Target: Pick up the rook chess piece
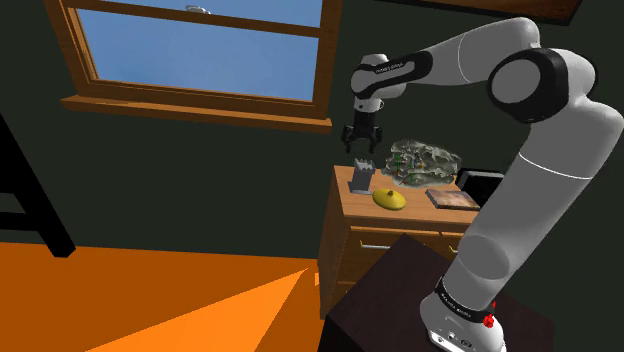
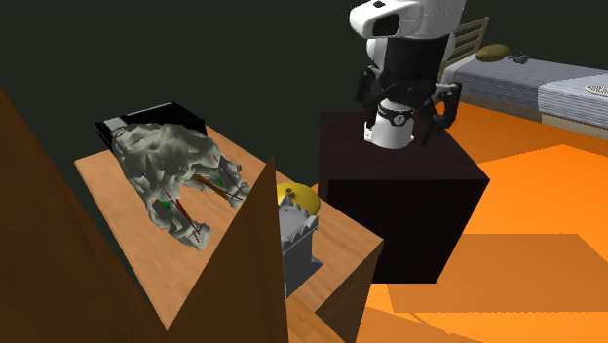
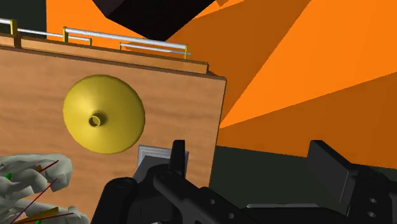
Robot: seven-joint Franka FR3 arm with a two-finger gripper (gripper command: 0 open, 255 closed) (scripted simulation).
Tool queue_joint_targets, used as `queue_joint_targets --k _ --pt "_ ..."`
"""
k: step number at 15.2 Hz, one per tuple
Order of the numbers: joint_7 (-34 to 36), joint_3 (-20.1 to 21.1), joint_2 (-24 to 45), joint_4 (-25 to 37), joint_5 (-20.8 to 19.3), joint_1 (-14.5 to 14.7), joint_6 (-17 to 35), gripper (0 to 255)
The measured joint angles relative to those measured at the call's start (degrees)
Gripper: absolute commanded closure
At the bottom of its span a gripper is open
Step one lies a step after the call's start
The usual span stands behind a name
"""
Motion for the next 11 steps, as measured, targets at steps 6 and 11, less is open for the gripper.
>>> queue_joint_targets --k 6,11 --pt "2.19 -2.48 12.15 9.36 3.13 -2.95 -0.36 0" --pt "3.64 -4.18 23.49 20.28 6.33 -6.46 -2.78 0"
